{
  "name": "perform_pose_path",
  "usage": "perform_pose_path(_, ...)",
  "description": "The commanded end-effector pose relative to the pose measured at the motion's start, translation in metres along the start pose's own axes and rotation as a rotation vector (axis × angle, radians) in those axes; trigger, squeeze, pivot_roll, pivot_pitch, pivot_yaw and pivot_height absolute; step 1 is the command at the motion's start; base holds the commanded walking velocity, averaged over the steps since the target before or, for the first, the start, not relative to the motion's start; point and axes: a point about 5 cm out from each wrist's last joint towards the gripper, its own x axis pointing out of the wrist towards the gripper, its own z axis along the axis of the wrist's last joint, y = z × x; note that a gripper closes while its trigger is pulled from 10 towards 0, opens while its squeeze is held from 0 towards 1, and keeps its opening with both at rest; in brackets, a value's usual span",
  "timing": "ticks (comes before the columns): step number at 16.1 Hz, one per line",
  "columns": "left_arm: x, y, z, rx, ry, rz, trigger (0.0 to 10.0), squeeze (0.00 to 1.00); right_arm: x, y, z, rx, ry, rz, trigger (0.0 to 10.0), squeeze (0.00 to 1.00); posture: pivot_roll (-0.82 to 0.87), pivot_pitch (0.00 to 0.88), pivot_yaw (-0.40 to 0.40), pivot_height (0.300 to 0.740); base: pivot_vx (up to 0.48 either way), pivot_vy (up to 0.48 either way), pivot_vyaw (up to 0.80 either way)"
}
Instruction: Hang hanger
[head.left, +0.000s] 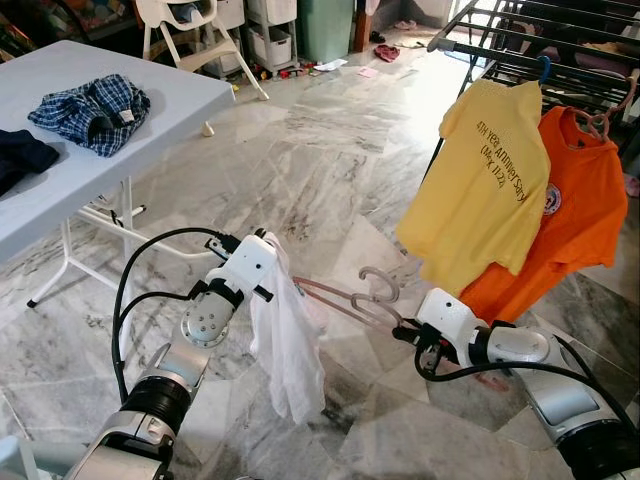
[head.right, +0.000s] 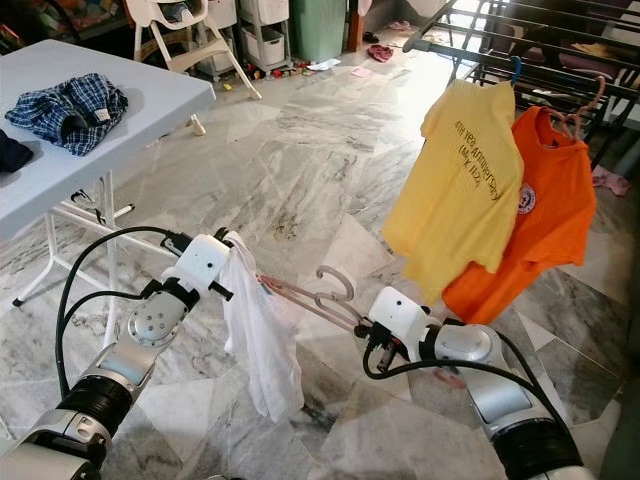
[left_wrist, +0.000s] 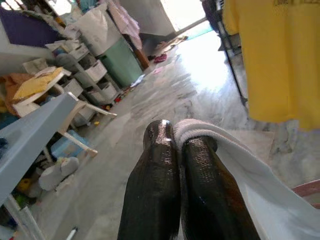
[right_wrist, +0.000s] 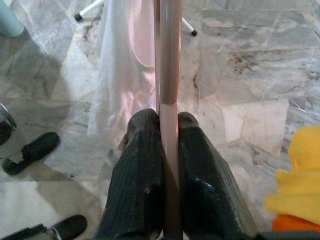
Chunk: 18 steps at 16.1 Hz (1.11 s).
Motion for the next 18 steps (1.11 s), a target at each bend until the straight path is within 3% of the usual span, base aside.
perform_pose_path(1,0.000,0.006,0.007,0.020,-0.048,0.003,10.0,0.00,-0.002,0.001,0.011,-0.007,-0.049,0.027,10.0,0.00,-0.10,0.074,0.039,0.740,0.000,0.000,0.00)
perform_pose_path(3,0.000,0.007,0.007,0.027,-0.047,0.006,10.0,0.00,-0.004,0.000,0.009,-0.014,-0.036,0.028,10.0,0.00,-0.10,0.074,0.043,0.740,0.000,0.000,0.00)
perform_pose_path(7,-0.005,0.020,-0.005,0.061,-0.011,-0.023,10.0,0.00,-0.028,-0.016,-0.006,-0.058,0.060,-0.016,10.0,0.00,-0.10,0.077,0.057,0.740,0.000,0.000,0.00)
perform_pose_path(11,-0.008,0.028,-0.016,0.090,0.043,-0.029,10.0,0.00,-0.042,-0.015,-0.008,-0.026,0.076,0.028,10.0,0.00,-0.11,0.080,0.065,0.740,0.000,0.000,0.00)
perform_pose_path(15,-0.005,0.029,-0.016,0.092,0.046,-0.038,10.0,0.00,-0.044,-0.006,-0.005,-0.005,0.061,0.097,10.0,0.00,-0.11,0.077,0.071,0.740,0.000,0.000,0.00)
perform_pose_path(18,-0.003,0.024,-0.018,0.052,0.081,-0.022,10.0,0.00,-0.036,-0.007,-0.004,0.051,-0.003,0.020,10.0,0.00,-0.11,0.069,0.075,0.740,0.000,0.000,0.00)
